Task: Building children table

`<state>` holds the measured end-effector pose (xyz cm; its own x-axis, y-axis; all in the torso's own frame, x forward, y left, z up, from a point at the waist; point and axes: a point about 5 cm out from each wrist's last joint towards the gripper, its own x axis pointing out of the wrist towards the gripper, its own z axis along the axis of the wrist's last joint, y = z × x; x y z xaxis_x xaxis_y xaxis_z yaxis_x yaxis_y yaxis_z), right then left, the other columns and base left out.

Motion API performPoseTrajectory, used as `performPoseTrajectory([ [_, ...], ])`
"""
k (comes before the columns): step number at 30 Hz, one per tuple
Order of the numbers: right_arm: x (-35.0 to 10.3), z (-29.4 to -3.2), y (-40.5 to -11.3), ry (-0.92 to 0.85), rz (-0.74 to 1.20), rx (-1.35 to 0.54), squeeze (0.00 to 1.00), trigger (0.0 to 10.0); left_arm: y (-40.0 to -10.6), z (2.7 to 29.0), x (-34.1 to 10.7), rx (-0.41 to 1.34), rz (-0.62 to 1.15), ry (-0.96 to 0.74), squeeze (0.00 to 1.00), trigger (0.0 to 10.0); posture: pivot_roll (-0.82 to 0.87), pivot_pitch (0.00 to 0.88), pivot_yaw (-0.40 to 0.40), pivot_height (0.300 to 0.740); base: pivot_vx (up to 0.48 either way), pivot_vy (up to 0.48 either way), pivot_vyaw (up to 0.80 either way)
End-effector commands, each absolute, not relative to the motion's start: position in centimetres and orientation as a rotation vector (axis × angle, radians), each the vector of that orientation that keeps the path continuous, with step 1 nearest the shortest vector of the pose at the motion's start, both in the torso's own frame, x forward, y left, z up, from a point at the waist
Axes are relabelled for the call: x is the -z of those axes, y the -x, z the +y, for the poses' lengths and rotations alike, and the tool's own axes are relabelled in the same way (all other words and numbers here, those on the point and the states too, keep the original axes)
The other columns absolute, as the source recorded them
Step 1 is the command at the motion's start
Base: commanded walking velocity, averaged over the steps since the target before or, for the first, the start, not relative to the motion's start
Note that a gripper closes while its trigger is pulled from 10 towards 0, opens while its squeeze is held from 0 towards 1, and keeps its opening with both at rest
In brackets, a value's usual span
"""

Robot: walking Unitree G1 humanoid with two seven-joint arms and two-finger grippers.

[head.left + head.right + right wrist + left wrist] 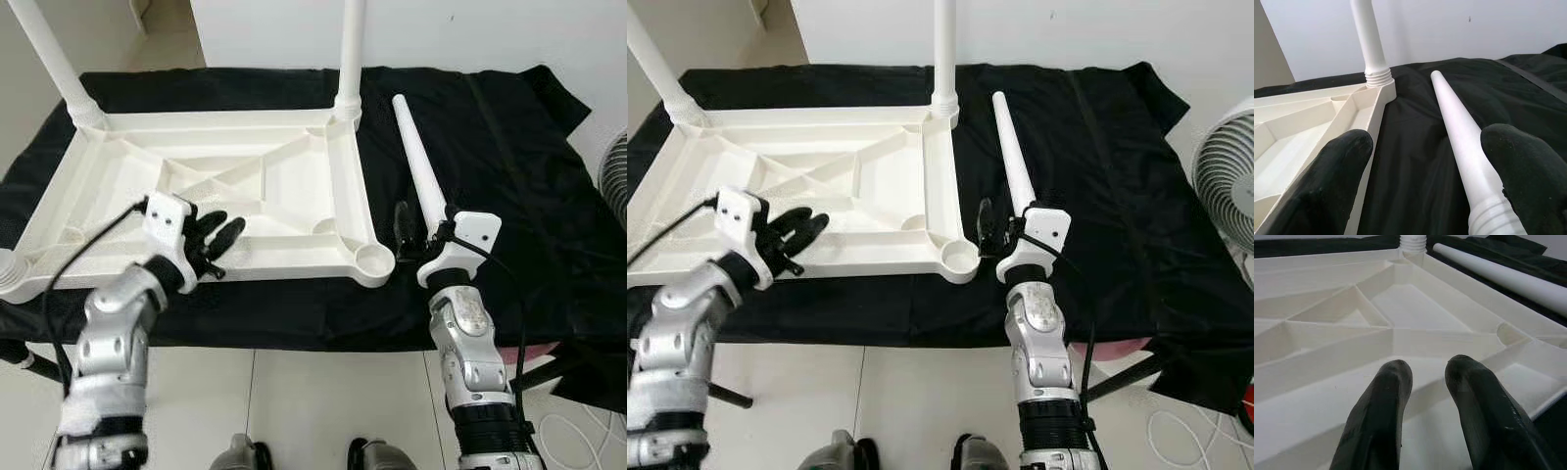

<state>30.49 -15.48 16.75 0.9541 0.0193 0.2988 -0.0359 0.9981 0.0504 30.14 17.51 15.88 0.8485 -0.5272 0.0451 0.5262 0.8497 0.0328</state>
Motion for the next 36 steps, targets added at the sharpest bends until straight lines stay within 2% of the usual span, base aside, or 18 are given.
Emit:
performPoseTrajectory([
  [1, -16.4, -15.4, -30.6, -0.056, -0.294, -0.028, 0.00, 10.0, -30.0, 17.3, -15.7, 0.554, -0.044, -0.011, 0.00, 10.0, -0.08, 0.061, 0.060, 0.740, 0.000, 0.000, 0.00],
  [2, -16.5, -15.3, -30.7, -0.059, -0.297, -0.033, 0.00, 10.0, -29.8, 16.7, -15.5, 0.575, -0.042, 0.008, 1.00, 10.0, -0.08, 0.056, 0.056, 0.740, 0.000, 0.000, 0.00],
  [11, -16.5, -14.8, -30.8, -0.056, -0.302, -0.049, 0.00, 10.0, -28.7, 13.6, -14.5, 0.691, -0.012, -0.016, 1.00, 10.0, -0.08, 0.050, 0.052, 0.740, 0.000, 0.000, 0.00],
  [15, -16.4, -14.7, -30.9, -0.050, -0.300, -0.052, 0.00, 10.0, -28.0, 11.0, -14.2, 0.804, -0.017, -0.086, 1.00, 10.0, -0.08, 0.051, 0.047, 0.740, 0.000, 0.000, 0.00],
  [16, -16.4, -14.8, -30.9, -0.048, -0.300, -0.052, 0.00, 10.0, -27.9, 10.6, -14.1, 0.832, -0.012, -0.106, 0.62, 10.0, -0.08, 0.054, 0.048, 0.740, 0.000, 0.000, 0.00],
  [18, -16.4, -14.9, -30.9, -0.048, -0.301, -0.051, 0.00, 10.0, -27.8, 10.3, -13.9, 0.861, -0.005, -0.126, 0.62, 10.0, -0.08, 0.054, 0.048, 0.740, 0.000, 0.000, 0.00],
  [19, -16.4, -14.9, -30.9, -0.047, -0.300, -0.050, 0.00, 10.0, -27.9, 10.1, -13.8, 0.870, -0.004, -0.148, 0.00, 10.0, -0.08, 0.057, 0.048, 0.740, 0.000, 0.000, 0.00],
  [24, -16.4, -14.9, -30.9, -0.047, -0.301, -0.048, 0.00, 10.0, -28.4, 9.4, -13.6, 0.900, 0.016, -0.190, 0.00, 10.0, -0.09, 0.064, 0.049, 0.740, 0.000, 0.000, 0.00],
  [36, -16.6, -14.6, -31.0, -0.053, -0.304, -0.046, 0.00, 10.0, -30.6, 9.8, -13.1, 0.885, 0.082, -0.313, 0.00, 10.0, -0.10, 0.081, 0.059, 0.740, 0.000, 0.000, 0.00],
])
